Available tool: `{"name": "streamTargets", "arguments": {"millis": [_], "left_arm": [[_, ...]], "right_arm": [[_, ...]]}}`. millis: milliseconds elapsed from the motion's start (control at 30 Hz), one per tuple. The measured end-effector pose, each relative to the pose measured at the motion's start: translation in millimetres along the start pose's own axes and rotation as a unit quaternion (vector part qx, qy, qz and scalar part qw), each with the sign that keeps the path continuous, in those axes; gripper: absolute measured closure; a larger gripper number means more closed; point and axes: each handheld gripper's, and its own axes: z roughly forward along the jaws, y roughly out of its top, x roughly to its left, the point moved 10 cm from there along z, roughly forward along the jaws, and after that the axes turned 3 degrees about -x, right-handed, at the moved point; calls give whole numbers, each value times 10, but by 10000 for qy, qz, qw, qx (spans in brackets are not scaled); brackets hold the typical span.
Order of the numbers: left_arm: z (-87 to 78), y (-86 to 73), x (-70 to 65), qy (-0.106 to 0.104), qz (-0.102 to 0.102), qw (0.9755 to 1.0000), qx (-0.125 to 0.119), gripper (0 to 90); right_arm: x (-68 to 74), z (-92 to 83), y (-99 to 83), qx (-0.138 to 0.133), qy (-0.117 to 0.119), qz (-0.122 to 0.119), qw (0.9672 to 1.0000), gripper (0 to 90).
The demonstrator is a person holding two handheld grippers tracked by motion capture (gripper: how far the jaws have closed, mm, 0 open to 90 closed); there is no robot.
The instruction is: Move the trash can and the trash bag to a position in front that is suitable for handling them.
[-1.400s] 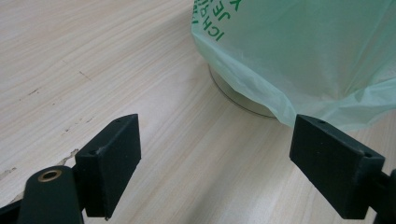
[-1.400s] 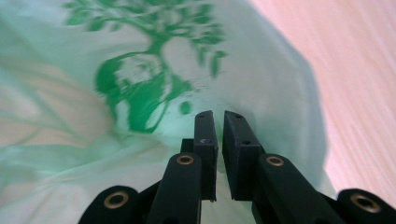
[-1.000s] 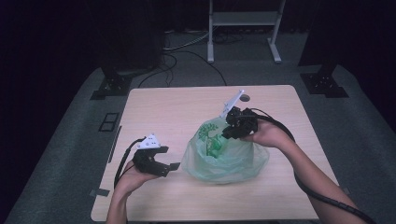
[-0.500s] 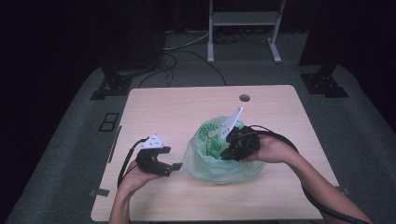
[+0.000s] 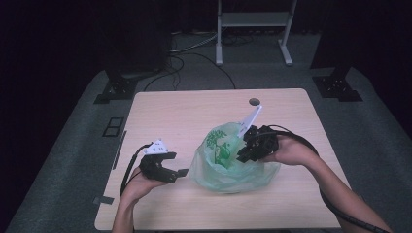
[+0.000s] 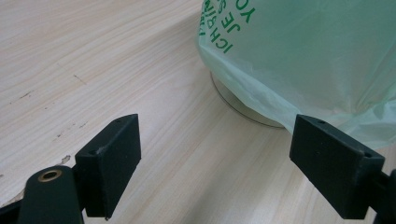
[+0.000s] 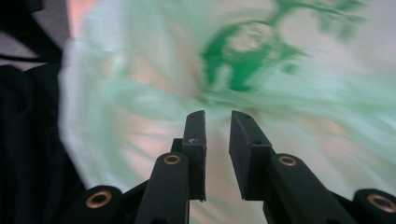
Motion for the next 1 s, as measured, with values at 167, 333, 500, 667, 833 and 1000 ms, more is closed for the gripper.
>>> {"name": "streamTargets", "arguments": {"millis": [167, 333, 500, 667, 833, 1000], "left_arm": [[12, 1, -2, -5, -21, 10000, 2, 155], [17, 12, -13, -9, -3, 10000, 6, 155], [20, 29, -15, -9, 2, 10000, 1, 155], [11, 42, -9, 8, 10, 10000, -27, 155], [7, 47, -18, -11, 34, 10000, -25, 155], [-8, 58, -25, -33, 46, 10000, -51, 155]], "right_arm": [[-203, -33, -81, 104, -392, 153, 9991, 797], [-302, -15, -145, 281, -708, 82, 9971, 799], [-287, -26, -52, 99, -630, 39, 9980, 794], [-344, 56, 101, 201, -563, -42, 9982, 794], [-512, 179, 202, 400, -641, 79, 9971, 796], [-646, 251, 284, 494, -727, 186, 9960, 794]]}}
